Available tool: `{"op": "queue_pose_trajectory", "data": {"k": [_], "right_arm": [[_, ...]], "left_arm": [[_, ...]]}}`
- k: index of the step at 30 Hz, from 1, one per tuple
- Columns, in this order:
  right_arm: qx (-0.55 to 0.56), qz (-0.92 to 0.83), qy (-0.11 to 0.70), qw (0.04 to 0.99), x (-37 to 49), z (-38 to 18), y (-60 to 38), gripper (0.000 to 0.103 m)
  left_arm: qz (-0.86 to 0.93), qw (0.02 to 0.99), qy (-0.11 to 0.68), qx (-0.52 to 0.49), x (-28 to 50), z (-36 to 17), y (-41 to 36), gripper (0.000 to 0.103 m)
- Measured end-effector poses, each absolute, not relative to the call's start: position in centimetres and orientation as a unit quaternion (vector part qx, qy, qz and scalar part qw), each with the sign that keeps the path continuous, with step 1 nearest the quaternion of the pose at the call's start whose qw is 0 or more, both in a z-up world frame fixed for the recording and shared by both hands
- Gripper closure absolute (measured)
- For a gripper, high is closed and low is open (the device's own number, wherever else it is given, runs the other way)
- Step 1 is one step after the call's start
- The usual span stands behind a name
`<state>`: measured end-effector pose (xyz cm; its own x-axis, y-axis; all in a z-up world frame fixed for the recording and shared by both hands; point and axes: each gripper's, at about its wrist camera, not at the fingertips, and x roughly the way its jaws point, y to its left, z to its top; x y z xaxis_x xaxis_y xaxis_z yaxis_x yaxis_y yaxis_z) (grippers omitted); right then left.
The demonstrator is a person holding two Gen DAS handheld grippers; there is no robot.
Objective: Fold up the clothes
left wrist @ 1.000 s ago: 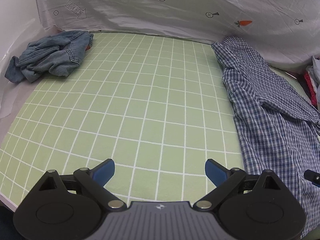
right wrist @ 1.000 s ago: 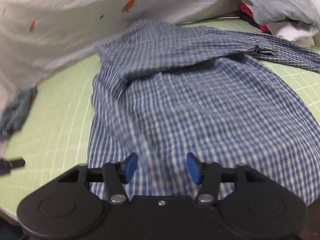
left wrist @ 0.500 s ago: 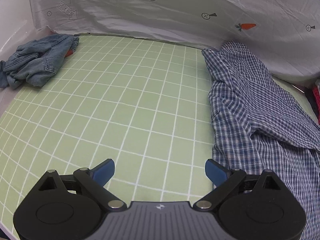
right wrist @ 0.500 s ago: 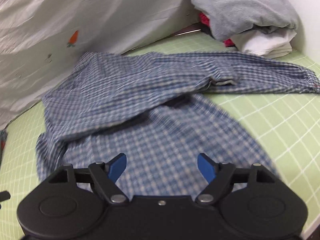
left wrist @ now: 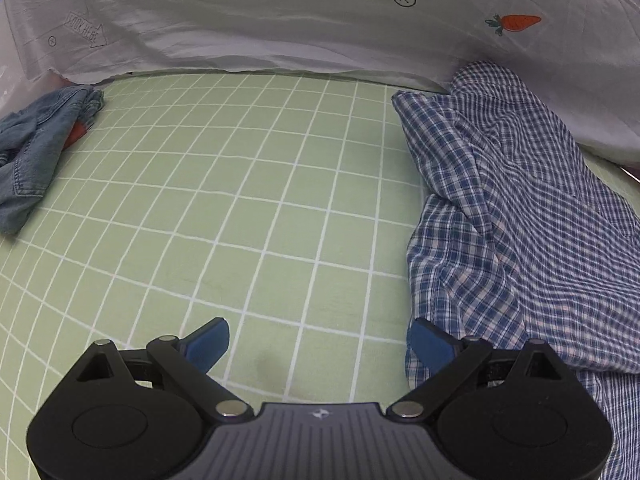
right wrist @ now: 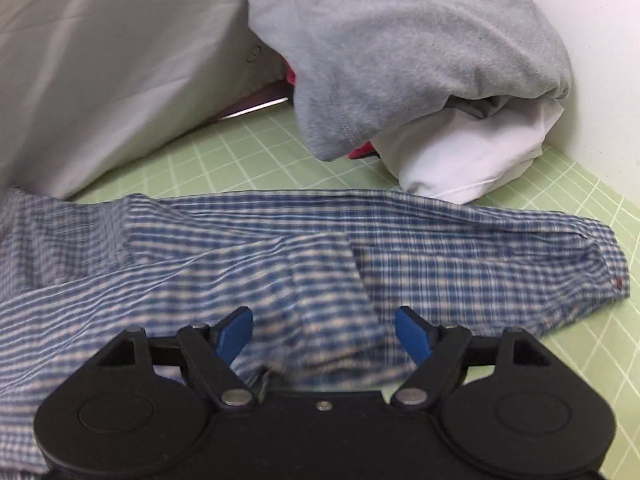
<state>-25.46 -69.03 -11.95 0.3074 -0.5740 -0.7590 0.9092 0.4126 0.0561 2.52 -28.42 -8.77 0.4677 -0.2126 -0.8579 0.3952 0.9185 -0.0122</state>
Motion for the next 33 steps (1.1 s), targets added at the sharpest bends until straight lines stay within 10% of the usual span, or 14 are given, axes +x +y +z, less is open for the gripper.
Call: {"op": "queue_pose_trajectory", "data": {"k": [5, 13, 23, 29, 31, 33], "right_arm": [[0.263, -0.47, 0.352, 0.765, -24.4, -13.4, -70.6, 0.026], [0.25, -0.443, 0.352, 0.786, -24.1, -13.2, -70.8, 0.079], [0.222, -0.463, 0.323, 0.795, -23.8, -10.5, -71.8, 0.097], [0.232, -0.456, 0.33, 0.793, -23.9, -10.4, -72.4, 0.095], [0.243, -0.458, 0.329, 0.79, -24.2, -10.8, -72.3, 0.08], [0.255, -0.459, 0.329, 0.785, -24.6, -11.2, -72.3, 0.038]], "left_arm": [[-0.192, 0.844, 0.491, 0.103, 3.7, -9.0, -29.4, 0.006], [-0.216, 0.847, 0.483, 0.05, 8.6, -7.9, -31.6, 0.006], [-0.283, 0.818, 0.494, -0.074, 14.0, -7.1, -34.9, 0.014], [-0.286, 0.806, 0.51, -0.093, 15.4, -8.0, -36.4, 0.023], [-0.282, 0.804, 0.514, -0.094, 15.5, -8.2, -36.4, 0.023], [-0.282, 0.804, 0.516, -0.089, 15.6, -8.4, -36.4, 0.025]]}}
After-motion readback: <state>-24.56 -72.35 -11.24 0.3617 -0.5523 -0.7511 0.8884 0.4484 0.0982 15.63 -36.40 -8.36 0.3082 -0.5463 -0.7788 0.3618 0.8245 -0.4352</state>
